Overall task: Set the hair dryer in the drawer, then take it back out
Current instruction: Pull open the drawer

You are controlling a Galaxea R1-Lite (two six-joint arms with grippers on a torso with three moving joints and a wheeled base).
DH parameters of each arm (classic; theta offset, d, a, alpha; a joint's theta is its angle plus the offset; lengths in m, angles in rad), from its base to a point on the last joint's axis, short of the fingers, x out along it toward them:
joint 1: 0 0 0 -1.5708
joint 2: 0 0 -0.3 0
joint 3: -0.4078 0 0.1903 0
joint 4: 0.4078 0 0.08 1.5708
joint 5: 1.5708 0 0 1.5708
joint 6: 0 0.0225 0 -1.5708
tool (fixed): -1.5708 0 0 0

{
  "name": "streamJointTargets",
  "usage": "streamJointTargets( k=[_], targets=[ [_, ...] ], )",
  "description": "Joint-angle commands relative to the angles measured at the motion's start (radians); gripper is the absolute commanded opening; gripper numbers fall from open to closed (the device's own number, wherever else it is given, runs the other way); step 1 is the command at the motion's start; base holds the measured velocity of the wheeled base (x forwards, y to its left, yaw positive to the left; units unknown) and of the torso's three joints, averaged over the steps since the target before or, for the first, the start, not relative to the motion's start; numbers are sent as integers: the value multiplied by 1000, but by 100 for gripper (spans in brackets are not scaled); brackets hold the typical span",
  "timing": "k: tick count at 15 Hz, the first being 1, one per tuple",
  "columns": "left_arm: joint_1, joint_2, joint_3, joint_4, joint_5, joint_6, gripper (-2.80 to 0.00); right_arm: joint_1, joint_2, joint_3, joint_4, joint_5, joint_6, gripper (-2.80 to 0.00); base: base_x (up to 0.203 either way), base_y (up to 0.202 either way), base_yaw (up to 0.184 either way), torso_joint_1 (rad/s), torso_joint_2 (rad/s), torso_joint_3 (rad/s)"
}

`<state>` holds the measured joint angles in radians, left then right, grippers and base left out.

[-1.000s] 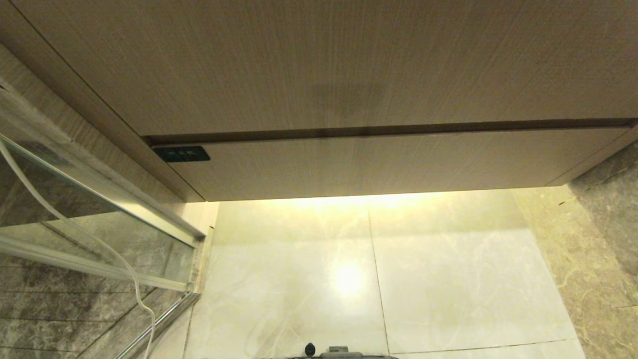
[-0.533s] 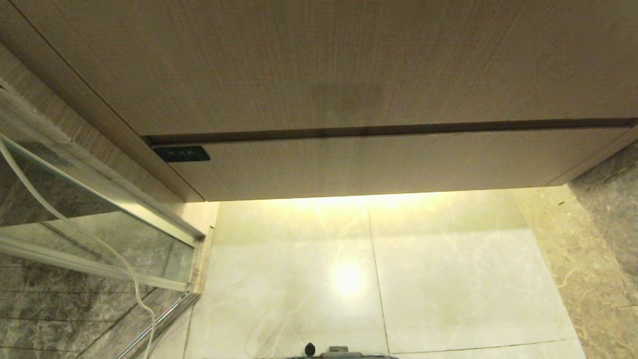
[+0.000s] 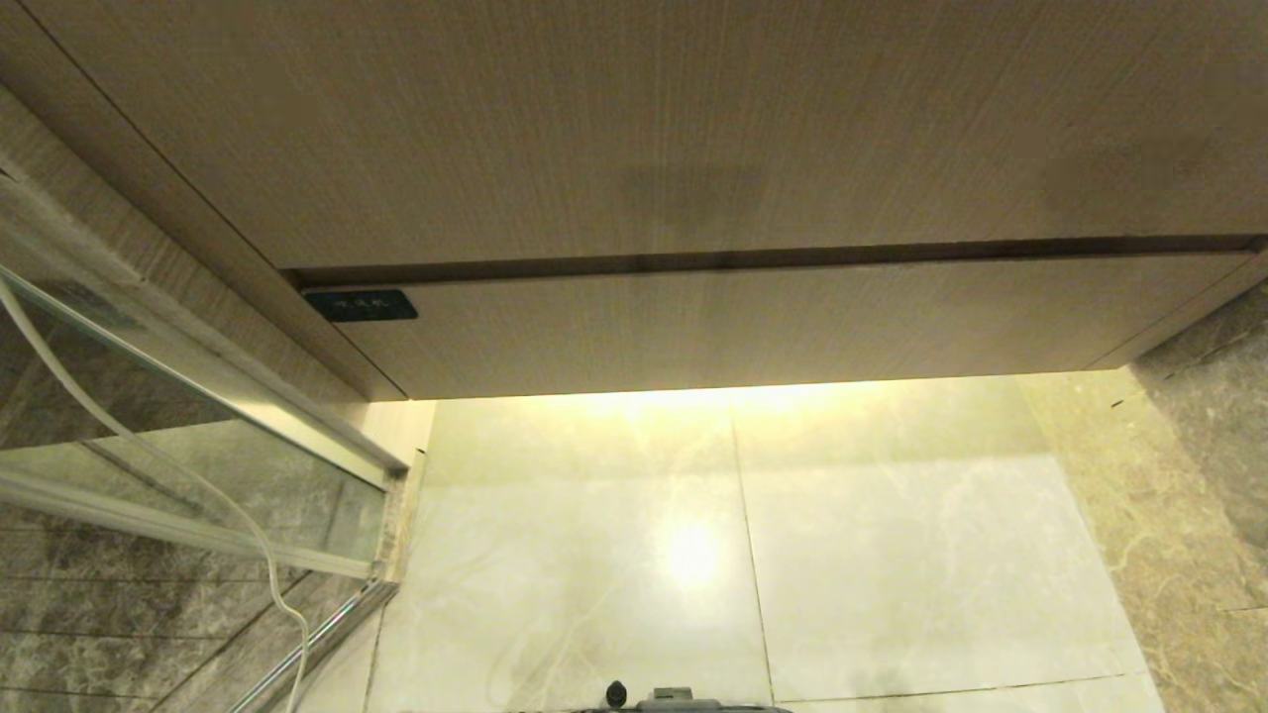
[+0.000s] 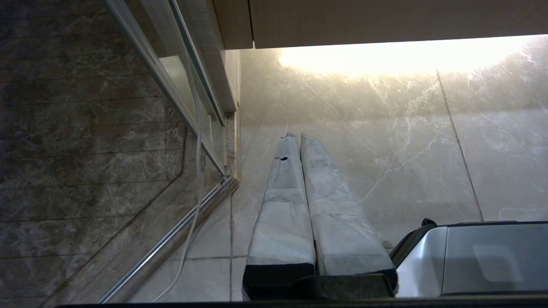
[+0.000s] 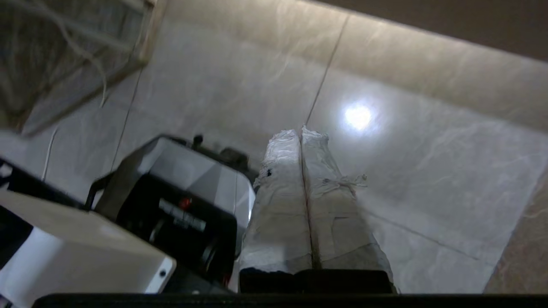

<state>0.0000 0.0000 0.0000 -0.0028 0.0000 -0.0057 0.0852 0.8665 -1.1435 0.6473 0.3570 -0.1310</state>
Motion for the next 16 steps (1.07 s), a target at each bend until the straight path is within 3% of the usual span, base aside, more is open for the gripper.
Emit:
streamJointTargets(
  k=[1, 5, 8, 9, 10, 15, 16],
  targets=[
    [0, 0, 0, 0, 2, 0, -280, 41, 274, -88, 51, 18, -36, -280, 0, 0, 0, 0, 0, 0],
    [0, 2, 0, 0, 2, 0, -280, 83, 529, -286, 210, 111, -162, -280, 0, 0, 0, 0, 0, 0],
    [0, 2, 0, 0, 0, 0, -280, 87, 560, -239, 222, 139, -285, -280, 0, 0, 0, 0, 0, 0],
    [0, 0, 0, 0, 2, 0, -280, 87, 573, -226, 215, 142, -296, -162, 0, 0, 0, 0, 0, 0],
    [0, 1, 0, 0, 0, 0, -280, 87, 593, -226, 208, 142, -301, 0, 0, 0, 0, 0, 0, 0],
    [0, 1, 0, 0, 1, 0, -280, 87, 642, -218, 167, 110, -354, 0, 0, 0, 0, 0, 0, 0],
    [0, 2, -2, 0, 0, 0, -280, 87, 658, -193, 79, 33, -413, 0, 0, 0, 0, 0, 0, 0]
  ],
)
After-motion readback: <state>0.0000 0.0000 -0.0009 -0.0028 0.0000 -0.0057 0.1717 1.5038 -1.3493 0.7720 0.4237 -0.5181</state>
